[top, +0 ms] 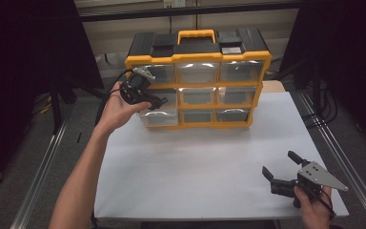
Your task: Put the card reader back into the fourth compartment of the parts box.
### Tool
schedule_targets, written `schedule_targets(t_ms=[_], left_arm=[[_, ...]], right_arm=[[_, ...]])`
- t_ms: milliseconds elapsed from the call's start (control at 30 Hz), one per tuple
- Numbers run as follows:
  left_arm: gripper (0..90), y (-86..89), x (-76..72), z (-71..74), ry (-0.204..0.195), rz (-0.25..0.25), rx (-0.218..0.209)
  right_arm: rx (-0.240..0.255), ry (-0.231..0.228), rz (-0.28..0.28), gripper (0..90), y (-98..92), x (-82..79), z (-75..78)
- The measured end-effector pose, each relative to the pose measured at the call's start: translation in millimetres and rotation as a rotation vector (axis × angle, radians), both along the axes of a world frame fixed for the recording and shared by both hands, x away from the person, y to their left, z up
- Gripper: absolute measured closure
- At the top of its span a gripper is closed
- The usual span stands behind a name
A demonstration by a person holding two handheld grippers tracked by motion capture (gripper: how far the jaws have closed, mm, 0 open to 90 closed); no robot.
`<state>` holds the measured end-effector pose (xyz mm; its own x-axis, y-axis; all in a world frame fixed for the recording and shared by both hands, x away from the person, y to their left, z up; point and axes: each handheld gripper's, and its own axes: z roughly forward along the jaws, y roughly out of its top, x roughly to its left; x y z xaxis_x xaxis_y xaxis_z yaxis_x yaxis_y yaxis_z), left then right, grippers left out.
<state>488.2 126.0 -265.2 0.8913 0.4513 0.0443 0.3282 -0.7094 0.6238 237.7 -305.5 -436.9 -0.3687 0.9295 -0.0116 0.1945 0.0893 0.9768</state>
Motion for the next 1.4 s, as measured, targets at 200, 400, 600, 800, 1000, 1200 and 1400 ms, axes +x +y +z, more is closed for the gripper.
schedule_targets(t_ms=[200, 400, 600, 800, 1000, 1200, 1400], left_arm=[[73.6, -7.7, -4.1, -0.8, -0.010, 0.004, 0.017], [72.4, -5.6, -2.0, -3.2, -0.012, 0.011, -0.008], [63.0, -3.8, -5.1, -0.4, -0.045, 0.022, -0.038], [46.4, -0.7, -6.9, -1.2, -0.060, 0.038, -0.060], [32.1, 5.4, -7.2, -4.2, -0.083, 0.075, -0.104], [21.4, 12.4, -9.5, -6.4, -0.107, 0.111, -0.157], [12.5, 16.8, -13.4, -7.9, -0.137, 0.123, -0.201]], right_arm=[[-0.001, 0.003, -0.002, 0.0, 0.2, -0.1, -0.1], [-0.001, 0.001, -0.002, 0.0, -0.3, -0.9, 0.3], [0.002, -0.001, -0.006, 0.0, -0.3, -0.6, 0.5], [0.005, -0.003, -0.006, 0.0, -0.5, -1.3, 0.7], [0.006, -0.003, -0.003, 0.0, -0.4, -1.0, 0.5], [0.009, 0.002, -0.014, 0.0, -1.5, -0.3, 0.1], [0.011, 0.002, -0.009, 0.0, -1.6, 0.7, -0.7]])
